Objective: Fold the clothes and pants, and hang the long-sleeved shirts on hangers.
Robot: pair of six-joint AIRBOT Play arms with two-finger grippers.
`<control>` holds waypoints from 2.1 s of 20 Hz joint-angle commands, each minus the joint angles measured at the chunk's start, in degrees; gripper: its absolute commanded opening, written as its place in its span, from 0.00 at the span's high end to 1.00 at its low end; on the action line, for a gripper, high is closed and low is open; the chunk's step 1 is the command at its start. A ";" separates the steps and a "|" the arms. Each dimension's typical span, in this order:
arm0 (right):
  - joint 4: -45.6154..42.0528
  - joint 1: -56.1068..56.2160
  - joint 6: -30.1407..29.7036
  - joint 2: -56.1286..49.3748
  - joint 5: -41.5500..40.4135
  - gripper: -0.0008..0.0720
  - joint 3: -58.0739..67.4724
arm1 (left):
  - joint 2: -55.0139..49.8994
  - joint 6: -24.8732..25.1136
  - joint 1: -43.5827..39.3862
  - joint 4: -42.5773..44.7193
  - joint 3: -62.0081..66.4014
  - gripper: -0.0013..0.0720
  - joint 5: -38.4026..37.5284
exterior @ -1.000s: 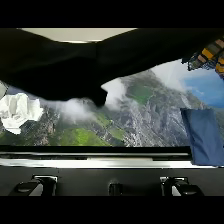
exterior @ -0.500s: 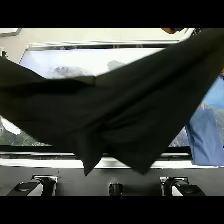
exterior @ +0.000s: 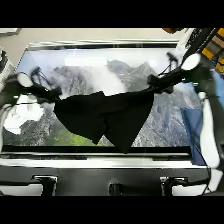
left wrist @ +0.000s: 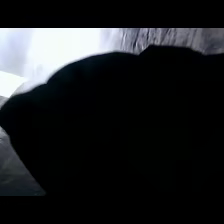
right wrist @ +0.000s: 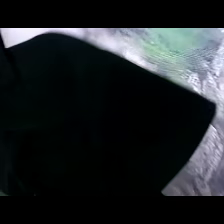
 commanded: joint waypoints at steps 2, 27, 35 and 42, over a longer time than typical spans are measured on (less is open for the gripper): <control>0.55 1.86 -0.63 -8.02 -4.28 0.94 -0.79 | -7.76 2.47 0.15 -5.75 -1.25 0.95 -0.20; -4.76 1.86 -0.66 0.83 2.99 0.94 -0.79 | 13.90 14.16 3.43 -36.20 -44.83 0.18 21.73; -8.94 1.86 -3.89 4.42 -2.34 0.94 0.17 | 18.23 17.03 3.48 -37.88 -34.45 0.96 19.93; -19.85 1.86 -4.37 25.20 -11.34 0.94 6.64 | 35.43 18.71 12.00 -37.83 -4.68 0.96 19.89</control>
